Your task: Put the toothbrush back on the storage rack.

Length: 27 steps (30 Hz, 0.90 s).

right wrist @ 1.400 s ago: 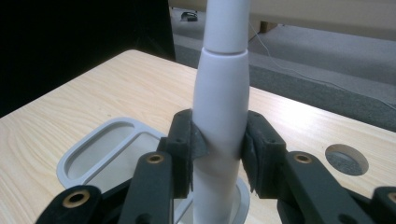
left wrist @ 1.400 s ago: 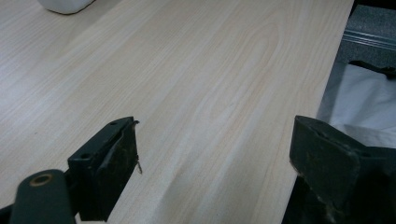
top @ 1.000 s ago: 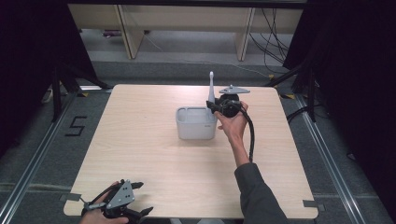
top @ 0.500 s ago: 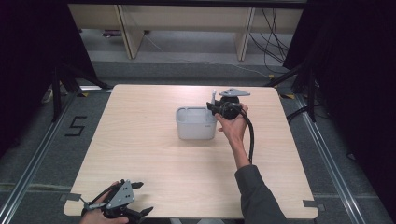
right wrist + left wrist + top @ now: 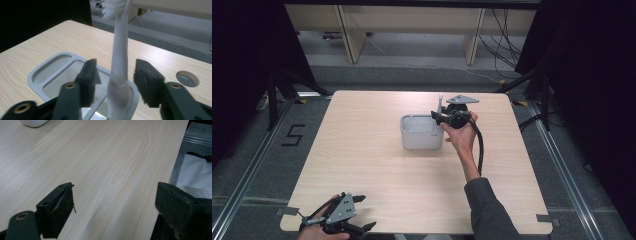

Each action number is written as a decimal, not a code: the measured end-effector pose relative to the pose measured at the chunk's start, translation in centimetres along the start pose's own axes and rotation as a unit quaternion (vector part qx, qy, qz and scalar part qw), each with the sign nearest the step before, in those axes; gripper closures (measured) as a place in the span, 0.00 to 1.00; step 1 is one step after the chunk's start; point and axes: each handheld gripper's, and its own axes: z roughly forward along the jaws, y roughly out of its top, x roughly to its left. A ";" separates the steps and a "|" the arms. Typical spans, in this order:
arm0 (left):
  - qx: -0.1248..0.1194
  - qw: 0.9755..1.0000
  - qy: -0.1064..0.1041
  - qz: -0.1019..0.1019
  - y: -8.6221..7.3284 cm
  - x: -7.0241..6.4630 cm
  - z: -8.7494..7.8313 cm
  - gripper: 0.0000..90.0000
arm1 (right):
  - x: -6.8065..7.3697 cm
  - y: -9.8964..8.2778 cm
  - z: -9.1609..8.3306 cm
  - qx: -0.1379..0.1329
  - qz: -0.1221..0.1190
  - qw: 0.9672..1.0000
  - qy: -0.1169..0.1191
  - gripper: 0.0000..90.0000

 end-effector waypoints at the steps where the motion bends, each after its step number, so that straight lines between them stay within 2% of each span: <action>1: 0.007 1.000 0.002 0.008 0.0 0.1 -0.1 0.16 | 0.1 0.0 -0.1 0.006 0.008 1.000 0.001 0.55; 2: 0.015 1.000 0.001 0.016 0.0 0.2 -0.2 0.16 | 0.0 0.0 -0.1 0.001 0.000 1.000 -0.004 0.54; 3: 0.013 1.000 0.003 0.014 0.0 0.2 -0.1 0.16 | 0.1 0.0 -0.2 -0.002 0.009 1.000 -0.001 0.53; 4: 0.000 1.000 -0.002 0.001 0.0 0.0 0.0 0.16 | 0.0 0.0 -0.2 -0.002 0.008 1.000 0.002 0.52; 5: 0.000 1.000 -0.002 0.000 0.0 0.0 0.0 0.16 | 0.1 0.0 -0.3 -0.002 0.012 1.000 0.000 0.50; 6: 0.003 1.000 -0.001 0.004 0.0 0.1 0.0 0.16 | -0.1 0.1 -0.5 -0.003 0.002 1.000 -0.007 0.49; 10: 0.006 1.000 0.002 0.009 0.0 0.2 -0.1 0.16 | -0.1 0.2 -1.1 -0.008 0.017 1.000 -0.001 0.45; 11: 0.016 1.000 -0.001 0.015 0.1 0.3 -0.3 0.16 | 0.0 0.2 -1.3 -0.010 0.019 1.000 0.000 0.44; 13: 0.017 1.000 0.000 0.015 0.1 0.3 -0.3 0.16 | -0.1 0.3 -1.7 -0.012 0.010 1.000 -0.004 0.43; 14: 0.017 1.000 0.000 0.015 0.1 0.3 -0.3 0.16 | 0.0 0.3 -1.8 -0.014 0.018 1.000 -0.002 0.43; 18: 0.016 1.000 -0.002 0.015 0.1 0.3 -0.2 0.16 | 0.1 0.5 -2.3 -0.012 0.022 1.000 -0.001 0.41; 20: 0.015 1.000 -0.002 0.015 0.1 0.3 -0.2 0.16 | 0.0 0.5 -2.3 -0.017 0.013 1.000 0.000 0.41; 22: 0.015 1.000 -0.001 0.014 0.1 0.3 -0.2 0.16 | 0.2 0.5 -2.6 -0.010 0.023 1.000 -0.001 0.40; 24: 0.015 1.000 -0.001 0.014 0.1 0.3 -0.2 0.16 | 0.1 0.4 -2.7 -0.018 0.010 1.000 0.001 0.40; 25: 0.015 1.000 -0.002 0.015 0.1 0.3 -0.2 0.16 | 0.2 0.4 -2.8 -0.014 0.019 1.000 -0.002 0.40; 27: 0.015 1.000 -0.002 0.015 0.1 0.3 -0.2 0.16 | 0.2 0.3 -2.8 -0.013 0.019 1.000 -0.001 0.39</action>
